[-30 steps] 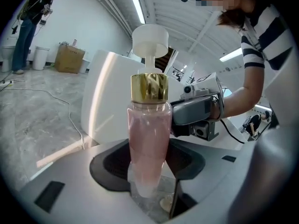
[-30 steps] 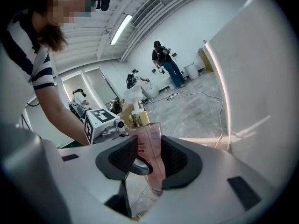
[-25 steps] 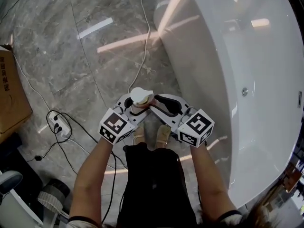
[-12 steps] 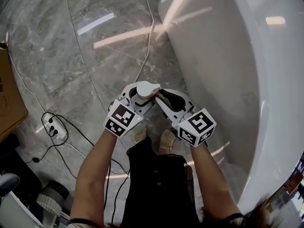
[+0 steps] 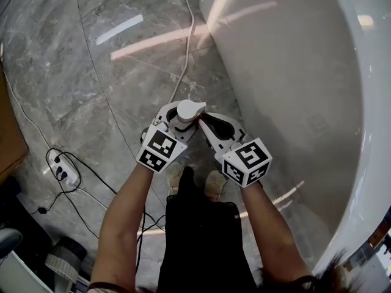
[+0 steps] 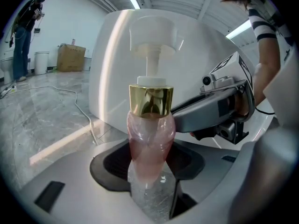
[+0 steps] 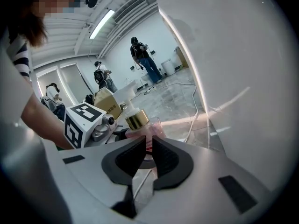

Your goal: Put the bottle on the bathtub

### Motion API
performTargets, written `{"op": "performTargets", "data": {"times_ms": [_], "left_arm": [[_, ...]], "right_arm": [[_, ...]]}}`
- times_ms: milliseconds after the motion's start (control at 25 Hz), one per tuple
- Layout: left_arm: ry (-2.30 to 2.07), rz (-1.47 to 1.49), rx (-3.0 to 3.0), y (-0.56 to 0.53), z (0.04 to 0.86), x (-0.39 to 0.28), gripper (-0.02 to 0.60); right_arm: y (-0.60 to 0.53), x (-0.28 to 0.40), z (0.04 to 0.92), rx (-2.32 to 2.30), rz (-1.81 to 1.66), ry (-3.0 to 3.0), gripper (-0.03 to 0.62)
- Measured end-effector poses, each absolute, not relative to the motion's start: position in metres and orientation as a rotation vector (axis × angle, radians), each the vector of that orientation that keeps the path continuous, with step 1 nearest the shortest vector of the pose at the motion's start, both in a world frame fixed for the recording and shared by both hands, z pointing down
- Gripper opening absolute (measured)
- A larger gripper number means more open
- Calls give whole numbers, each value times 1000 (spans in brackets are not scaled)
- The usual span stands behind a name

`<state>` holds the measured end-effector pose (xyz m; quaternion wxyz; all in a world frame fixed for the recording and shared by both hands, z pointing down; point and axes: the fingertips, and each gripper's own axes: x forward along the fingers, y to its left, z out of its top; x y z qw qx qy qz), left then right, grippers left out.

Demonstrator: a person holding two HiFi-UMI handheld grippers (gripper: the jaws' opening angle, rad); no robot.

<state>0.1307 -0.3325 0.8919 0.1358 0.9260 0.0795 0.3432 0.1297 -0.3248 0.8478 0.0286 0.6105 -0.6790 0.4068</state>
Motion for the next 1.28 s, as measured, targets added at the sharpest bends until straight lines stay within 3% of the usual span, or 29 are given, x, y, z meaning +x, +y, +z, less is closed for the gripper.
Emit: {"op": "performTargets", "data": {"times_ms": [560,1280], "left_arm": [[148,1080,2807,-328,941,133,227],[83,983,2870,-332,958,124,227]], "right_arm": [[-300,142,897,1939,1316,-1938,63],[-269,121,927,1889,1429,-1867,54]]}}
